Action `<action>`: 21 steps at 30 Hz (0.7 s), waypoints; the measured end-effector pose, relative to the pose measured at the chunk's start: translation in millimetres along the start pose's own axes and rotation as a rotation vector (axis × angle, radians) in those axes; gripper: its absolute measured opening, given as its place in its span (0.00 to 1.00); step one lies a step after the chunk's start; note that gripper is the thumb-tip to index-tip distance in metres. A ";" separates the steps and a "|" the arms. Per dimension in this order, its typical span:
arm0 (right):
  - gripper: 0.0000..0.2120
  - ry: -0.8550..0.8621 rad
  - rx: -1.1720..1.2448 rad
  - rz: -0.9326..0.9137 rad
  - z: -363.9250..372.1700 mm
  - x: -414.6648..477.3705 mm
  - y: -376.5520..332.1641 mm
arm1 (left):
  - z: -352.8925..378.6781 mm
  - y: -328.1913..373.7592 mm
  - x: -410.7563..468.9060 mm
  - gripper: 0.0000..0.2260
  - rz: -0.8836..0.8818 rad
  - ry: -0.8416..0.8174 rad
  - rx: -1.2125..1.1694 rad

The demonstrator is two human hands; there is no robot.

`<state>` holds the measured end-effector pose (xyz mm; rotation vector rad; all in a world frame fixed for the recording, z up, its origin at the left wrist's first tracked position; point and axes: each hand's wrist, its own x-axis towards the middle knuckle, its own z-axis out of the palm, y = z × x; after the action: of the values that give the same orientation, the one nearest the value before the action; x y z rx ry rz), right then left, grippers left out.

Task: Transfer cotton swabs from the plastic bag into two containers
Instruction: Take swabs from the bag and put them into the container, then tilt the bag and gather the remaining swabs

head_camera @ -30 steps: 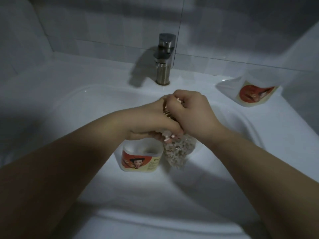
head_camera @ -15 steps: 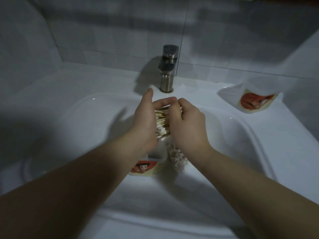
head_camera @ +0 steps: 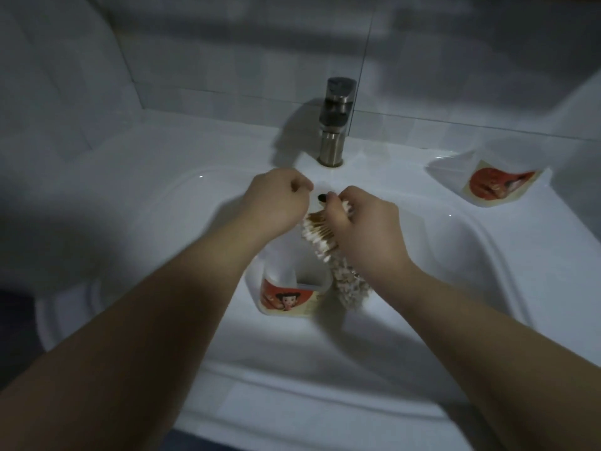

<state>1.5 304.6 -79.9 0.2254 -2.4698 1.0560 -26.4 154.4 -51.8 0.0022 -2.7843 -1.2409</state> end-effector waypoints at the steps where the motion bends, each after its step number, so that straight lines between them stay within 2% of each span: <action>1: 0.15 -0.016 -0.055 -0.043 3.3 -2.6 -1.7 | -5.2 -6.9 1.8 0.14 0.006 -0.025 0.123; 3: 0.14 -0.048 -0.163 -0.113 9.7 -6.2 -3.6 | -12.2 -17.1 4.2 0.18 -0.055 -0.161 0.281; 6: 0.15 -0.070 -0.221 -0.137 14.8 -8.5 1.2 | -15.5 -21.2 2.9 0.31 -0.118 -0.362 0.465; 11: 0.15 -0.037 -0.241 -0.147 27.6 -11.9 10.8 | -15.5 -26.3 -5.5 0.45 -0.145 -0.467 0.542; 16: 0.15 0.003 -0.286 -0.265 37.7 -18.0 14.1 | -7.2 -33.1 -9.1 0.45 -0.261 -0.594 0.475; 21: 0.15 -0.024 -0.364 -0.382 40.2 -23.3 14.8 | -1.8 -36.2 -7.5 0.35 -0.227 -0.614 0.475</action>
<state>4.1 285.5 -124.6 0.5656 -2.4508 0.4408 -20.2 129.2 -78.1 -0.0361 -3.6409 -0.6476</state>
